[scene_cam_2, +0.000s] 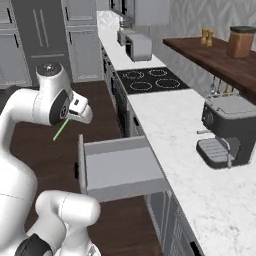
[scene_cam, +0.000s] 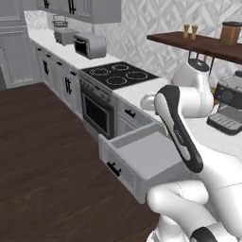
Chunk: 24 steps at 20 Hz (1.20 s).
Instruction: Take a straw from the drawer in front and place it inside the glass cup on the dining counter.
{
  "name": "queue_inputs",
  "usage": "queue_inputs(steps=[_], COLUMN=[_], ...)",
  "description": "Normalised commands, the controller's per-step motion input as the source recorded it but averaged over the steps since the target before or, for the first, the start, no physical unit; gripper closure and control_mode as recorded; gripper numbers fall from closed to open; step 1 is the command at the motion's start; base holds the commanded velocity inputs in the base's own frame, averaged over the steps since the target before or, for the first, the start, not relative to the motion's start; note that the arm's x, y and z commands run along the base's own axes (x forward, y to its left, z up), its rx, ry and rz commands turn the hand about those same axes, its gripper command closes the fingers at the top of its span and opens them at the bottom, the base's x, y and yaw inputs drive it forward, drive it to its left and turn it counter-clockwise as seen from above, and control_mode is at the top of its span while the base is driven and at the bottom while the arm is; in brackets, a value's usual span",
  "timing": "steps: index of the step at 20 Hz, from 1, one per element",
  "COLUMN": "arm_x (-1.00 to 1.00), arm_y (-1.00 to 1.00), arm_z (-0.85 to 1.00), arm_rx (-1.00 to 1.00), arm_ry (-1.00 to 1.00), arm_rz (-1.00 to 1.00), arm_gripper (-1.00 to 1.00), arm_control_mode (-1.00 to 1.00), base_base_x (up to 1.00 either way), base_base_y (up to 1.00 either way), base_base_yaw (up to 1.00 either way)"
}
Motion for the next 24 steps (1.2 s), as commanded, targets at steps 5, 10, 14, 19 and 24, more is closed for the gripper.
queue_inputs(steps=[5,10,14,19,24], arm_x=[0.0,0.0,0.0,0.0,0.0], arm_y=[0.0,0.0,0.0,0.0,0.0], arm_z=[0.0,0.0,0.0,0.0,0.0], arm_rx=[0.0,0.0,0.0,0.0,0.0], arm_ry=[0.0,0.0,0.0,0.0,0.0], arm_rz=[0.0,0.0,0.0,0.0,0.0], arm_gripper=[1.0,1.0,1.0,1.0,1.0], arm_control_mode=[1.0,1.0,1.0,1.0,1.0], base_base_x=[0.0,0.26,0.68,0.91,0.87], base_base_y=[0.77,0.6,0.49,0.56,0.85], base_base_yaw=[0.74,0.69,0.56,0.39,0.06])
